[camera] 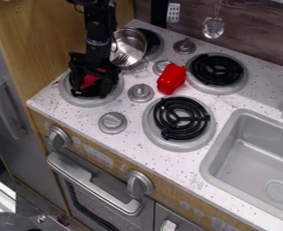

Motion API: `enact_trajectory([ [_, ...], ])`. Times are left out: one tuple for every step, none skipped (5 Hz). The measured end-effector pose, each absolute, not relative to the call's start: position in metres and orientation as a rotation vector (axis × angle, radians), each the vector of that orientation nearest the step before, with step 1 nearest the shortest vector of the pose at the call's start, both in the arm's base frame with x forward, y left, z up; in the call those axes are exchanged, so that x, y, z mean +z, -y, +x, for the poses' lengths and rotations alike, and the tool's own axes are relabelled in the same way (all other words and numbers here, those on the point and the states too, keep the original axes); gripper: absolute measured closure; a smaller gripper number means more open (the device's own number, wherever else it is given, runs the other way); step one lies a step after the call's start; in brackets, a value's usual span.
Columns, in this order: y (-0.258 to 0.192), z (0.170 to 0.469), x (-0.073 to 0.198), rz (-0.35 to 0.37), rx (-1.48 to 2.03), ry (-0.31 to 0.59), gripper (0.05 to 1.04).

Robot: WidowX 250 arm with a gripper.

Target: Move the red spatula to the right burner

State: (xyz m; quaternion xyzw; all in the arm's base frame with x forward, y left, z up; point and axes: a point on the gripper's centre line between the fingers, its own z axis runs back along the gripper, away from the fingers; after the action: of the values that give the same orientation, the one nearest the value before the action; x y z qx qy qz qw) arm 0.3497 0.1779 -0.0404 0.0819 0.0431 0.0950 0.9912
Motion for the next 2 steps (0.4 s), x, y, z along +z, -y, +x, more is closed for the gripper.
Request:
enact_trajectory([
  [-0.1839,0.3612,-0.0428,0.150,0.215,-0.075,0.086],
  [-0.1879,0.3662,-0.0454,0.149,0.224,-0.089,0.085],
])
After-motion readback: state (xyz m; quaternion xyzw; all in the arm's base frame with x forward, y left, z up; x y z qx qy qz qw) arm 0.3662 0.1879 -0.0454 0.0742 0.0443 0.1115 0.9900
